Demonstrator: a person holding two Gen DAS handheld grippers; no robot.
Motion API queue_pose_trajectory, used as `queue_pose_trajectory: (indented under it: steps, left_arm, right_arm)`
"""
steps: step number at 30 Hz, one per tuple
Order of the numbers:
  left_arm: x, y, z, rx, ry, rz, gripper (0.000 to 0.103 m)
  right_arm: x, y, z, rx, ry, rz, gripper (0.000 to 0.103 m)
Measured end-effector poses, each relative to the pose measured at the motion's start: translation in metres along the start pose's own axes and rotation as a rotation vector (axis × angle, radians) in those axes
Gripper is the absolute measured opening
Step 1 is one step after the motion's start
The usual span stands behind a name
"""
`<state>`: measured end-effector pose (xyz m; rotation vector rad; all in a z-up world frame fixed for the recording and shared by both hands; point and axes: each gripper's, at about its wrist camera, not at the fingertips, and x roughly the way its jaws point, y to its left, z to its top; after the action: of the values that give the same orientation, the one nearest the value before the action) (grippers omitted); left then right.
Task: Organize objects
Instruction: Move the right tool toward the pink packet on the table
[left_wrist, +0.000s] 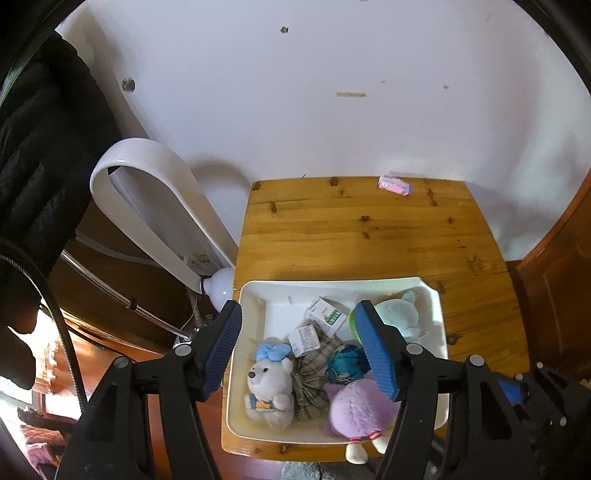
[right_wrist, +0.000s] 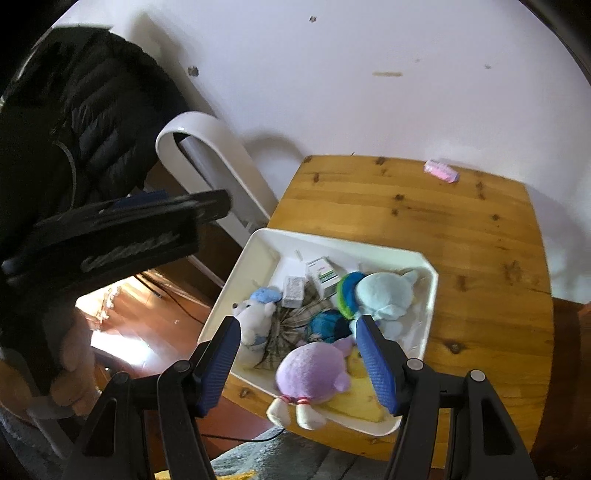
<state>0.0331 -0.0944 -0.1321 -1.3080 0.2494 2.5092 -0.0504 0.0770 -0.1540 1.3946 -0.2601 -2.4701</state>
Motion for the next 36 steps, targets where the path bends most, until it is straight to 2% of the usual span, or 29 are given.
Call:
queue_pose_trajectory:
  steps: [7,15,21,27,31,36]
  left_arm:
    - [-0.020,-0.009,-0.003,-0.016,-0.034,-0.007,0.072]
    - [-0.025,-0.018,-0.003,0.012,-0.024,-0.006,0.075]
    - [-0.014,-0.027,0.005,0.030,-0.007,-0.003,0.077]
    - [0.007,-0.039,0.022,0.051,0.041,-0.041,0.079]
    - [0.022,-0.048,0.036,0.073,0.059,-0.076,0.080]
    - [0.046,-0.059,0.055,0.094,0.077,-0.101,0.080]
  right_arm:
    - [-0.018,-0.021,0.007,0.000,-0.042,-0.024,0.066]
    - [-0.020,-0.046,0.027,0.002,-0.070,-0.054,0.066]
    - [-0.013,-0.080,0.061,0.013,-0.080,-0.112,0.066]
    - [0.000,-0.116,0.110,-0.014,-0.092,-0.190,0.066]
    - [0.019,-0.139,0.146,-0.052,-0.088,-0.256,0.066]
    - [0.059,-0.166,0.186,-0.137,-0.071,-0.291,0.066]
